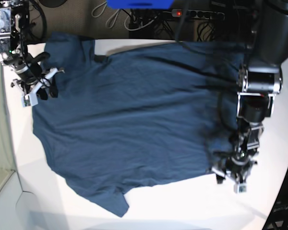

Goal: Layout the t-shirt on the table in an organized manner, then fold the t-shirt properly
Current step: 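Grasp the shirt corners at the collar-side edge with both grippers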

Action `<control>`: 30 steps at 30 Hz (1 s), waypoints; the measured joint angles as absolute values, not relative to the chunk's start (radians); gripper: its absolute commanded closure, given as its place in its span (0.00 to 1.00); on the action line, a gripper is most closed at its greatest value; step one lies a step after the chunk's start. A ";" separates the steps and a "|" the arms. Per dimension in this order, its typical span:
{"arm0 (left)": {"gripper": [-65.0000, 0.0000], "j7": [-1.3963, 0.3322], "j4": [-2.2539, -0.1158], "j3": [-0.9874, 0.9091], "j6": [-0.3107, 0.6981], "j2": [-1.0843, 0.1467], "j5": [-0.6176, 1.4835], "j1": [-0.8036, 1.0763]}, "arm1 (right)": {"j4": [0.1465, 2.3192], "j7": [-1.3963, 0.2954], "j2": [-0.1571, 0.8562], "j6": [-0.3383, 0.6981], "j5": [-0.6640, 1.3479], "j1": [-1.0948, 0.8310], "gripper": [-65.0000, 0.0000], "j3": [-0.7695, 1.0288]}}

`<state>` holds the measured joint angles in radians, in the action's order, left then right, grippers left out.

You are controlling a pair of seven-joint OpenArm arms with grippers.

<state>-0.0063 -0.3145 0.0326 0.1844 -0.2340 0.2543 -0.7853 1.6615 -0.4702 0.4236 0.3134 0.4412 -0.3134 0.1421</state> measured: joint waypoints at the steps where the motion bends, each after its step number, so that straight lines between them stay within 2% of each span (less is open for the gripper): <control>1: 0.54 -0.009 -0.320 0.029 0.185 -0.233 0.254 -0.793 | 1.662 -0.469 0.424 0.313 0.442 -0.313 0.70 0.142; 5: 0.54 -0.142 -0.397 -0.025 0.186 -0.236 0.253 -0.754 | 1.661 -0.474 0.423 0.313 0.441 -0.301 0.70 0.142; 9: 0.54 -0.300 -0.609 -0.119 0.186 -0.234 0.248 -0.607 | 1.639 -0.469 0.424 0.314 0.442 -0.196 0.70 0.142; 16: 0.54 -0.588 -1.121 -0.321 0.184 -0.182 0.245 -0.312 | 1.363 -0.479 0.421 0.312 0.433 0.033 0.70 0.135; 20: 0.54 -0.687 -1.317 -0.388 0.187 -0.139 0.250 -0.198 | 1.230 -0.461 0.421 0.314 0.442 0.152 0.70 0.135; 25: 0.54 -0.692 -1.328 -0.393 0.188 -0.120 0.244 -0.107 | 1.121 -0.462 0.421 0.310 0.434 0.230 0.70 0.110; 30: 0.54 -0.550 -1.161 -0.393 0.196 -0.134 0.257 -0.130 | 1.084 -0.463 0.414 0.310 0.440 0.254 0.70 0.031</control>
<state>-0.5495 -1.1614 -0.3931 0.1959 -0.1337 0.2573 -0.1299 1.0843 -0.4625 0.4145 0.3099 0.4400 0.2539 0.0311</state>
